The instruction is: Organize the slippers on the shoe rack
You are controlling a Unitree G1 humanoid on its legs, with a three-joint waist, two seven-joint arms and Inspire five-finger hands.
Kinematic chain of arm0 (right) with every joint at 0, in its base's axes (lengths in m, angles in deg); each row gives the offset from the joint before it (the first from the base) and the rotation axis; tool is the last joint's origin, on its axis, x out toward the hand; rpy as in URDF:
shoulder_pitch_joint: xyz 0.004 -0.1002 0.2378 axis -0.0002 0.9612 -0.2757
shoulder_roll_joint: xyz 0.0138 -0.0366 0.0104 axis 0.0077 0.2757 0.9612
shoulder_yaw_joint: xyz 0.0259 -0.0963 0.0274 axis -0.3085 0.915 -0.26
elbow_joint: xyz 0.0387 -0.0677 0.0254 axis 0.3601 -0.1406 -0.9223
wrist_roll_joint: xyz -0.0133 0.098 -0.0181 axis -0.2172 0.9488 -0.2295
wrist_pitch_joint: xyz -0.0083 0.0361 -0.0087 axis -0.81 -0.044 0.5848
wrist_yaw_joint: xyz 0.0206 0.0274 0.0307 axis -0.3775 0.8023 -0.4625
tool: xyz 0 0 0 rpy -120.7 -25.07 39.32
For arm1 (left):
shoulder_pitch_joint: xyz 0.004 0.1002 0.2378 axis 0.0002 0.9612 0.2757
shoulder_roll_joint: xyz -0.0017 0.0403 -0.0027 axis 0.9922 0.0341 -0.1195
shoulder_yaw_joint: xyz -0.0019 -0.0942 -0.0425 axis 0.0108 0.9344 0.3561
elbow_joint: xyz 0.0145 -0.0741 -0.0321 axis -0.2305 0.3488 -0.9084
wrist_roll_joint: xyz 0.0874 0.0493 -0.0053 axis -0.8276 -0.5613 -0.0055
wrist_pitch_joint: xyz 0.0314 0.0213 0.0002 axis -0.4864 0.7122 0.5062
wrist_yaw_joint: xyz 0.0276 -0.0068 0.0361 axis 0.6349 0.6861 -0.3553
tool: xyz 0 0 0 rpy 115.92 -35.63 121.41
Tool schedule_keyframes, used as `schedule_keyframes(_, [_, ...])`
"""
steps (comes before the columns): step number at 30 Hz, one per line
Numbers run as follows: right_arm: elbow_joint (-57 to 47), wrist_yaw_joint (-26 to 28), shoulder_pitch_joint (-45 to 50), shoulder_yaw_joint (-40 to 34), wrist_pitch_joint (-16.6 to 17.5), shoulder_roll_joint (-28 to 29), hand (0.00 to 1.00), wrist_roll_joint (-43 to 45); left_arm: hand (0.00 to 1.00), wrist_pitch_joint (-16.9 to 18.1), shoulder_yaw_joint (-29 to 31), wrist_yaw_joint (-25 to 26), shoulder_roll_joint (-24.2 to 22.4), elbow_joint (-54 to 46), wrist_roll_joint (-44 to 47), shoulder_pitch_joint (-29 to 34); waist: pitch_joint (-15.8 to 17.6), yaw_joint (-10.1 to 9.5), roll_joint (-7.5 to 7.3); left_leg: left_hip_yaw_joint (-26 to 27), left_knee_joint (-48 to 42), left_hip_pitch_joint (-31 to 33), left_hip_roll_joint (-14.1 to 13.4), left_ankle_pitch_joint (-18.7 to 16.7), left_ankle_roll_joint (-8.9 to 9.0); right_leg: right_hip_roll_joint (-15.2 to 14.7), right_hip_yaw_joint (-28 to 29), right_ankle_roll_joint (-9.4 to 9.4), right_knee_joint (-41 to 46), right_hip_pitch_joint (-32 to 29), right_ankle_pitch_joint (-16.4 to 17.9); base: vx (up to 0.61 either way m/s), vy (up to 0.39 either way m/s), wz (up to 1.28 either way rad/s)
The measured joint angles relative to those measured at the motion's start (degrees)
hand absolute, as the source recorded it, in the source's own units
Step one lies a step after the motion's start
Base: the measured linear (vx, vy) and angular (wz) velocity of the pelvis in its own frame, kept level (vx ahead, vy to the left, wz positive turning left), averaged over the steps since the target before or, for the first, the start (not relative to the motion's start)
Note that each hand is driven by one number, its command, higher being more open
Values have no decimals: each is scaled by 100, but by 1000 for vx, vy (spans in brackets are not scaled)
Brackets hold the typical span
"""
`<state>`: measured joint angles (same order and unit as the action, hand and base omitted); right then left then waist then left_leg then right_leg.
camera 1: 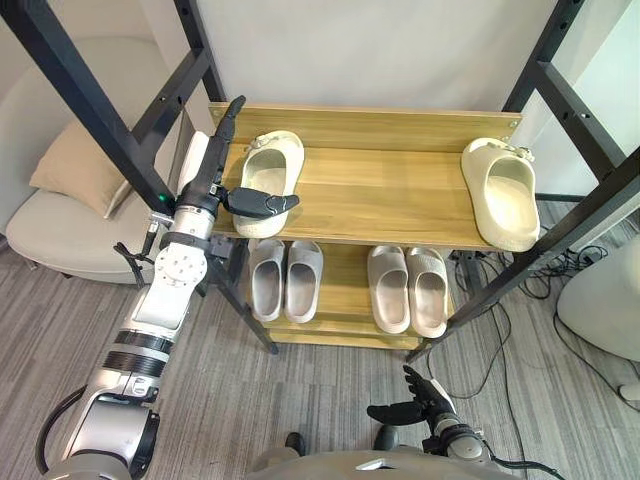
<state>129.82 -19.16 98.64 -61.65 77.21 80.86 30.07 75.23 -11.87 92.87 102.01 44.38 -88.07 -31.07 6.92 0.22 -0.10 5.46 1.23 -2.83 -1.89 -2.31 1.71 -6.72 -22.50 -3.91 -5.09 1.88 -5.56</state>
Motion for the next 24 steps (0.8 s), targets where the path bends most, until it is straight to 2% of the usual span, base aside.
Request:
schedule_keyframes(7, [0,-7,-40,1,1,9,100,-1,100,-1,194,238,-31,1,-25,-25,58,26,-10,102,8,74,0,0,-1,2,104,9,-1,-130,-37,-7,3,-7])
schedule_keyframes(24, [-34,-9,-43,10,2,87,100,-3,100,-2,220,344,-78,-5,-19,-39,96,28,-18,102,7,63,0,1,-2,2,100,11,-1,-117,-43,0,0,0])
